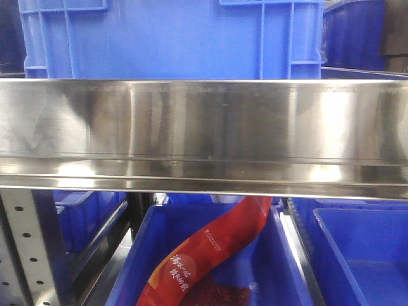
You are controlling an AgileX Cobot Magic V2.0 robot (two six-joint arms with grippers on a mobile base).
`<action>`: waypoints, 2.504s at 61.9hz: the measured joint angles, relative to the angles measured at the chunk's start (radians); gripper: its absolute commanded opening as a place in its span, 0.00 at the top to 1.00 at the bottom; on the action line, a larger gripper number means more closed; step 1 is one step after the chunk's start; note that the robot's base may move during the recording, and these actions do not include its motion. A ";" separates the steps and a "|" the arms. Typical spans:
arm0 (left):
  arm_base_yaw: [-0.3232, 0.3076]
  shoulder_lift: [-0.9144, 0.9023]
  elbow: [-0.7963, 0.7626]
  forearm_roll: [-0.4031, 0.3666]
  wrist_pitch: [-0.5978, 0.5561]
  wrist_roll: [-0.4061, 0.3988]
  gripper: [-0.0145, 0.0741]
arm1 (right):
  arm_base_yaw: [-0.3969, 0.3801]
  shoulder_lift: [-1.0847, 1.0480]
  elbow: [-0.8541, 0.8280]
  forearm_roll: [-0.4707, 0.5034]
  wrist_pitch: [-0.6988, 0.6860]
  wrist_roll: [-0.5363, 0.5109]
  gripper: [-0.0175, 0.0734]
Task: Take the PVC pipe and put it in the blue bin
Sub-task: 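Extend both grippers with clamps over the open blue bin, then open both grippers to drop the clamps into the blue bin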
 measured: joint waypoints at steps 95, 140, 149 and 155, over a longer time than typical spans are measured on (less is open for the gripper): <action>-0.366 1.076 -1.042 -0.070 0.472 0.057 0.96 | 0.339 0.841 -0.804 0.247 0.541 0.000 0.98; -0.366 1.076 -1.044 -0.068 0.508 0.057 0.37 | 0.369 0.841 -0.805 0.247 0.544 0.000 0.41; -0.366 1.076 -1.044 -0.068 0.527 0.057 0.50 | 0.369 0.839 -0.805 0.247 0.544 0.000 0.41; -0.366 1.066 -1.044 -0.068 0.528 0.057 0.66 | 0.369 0.830 -0.805 0.247 0.544 0.000 0.44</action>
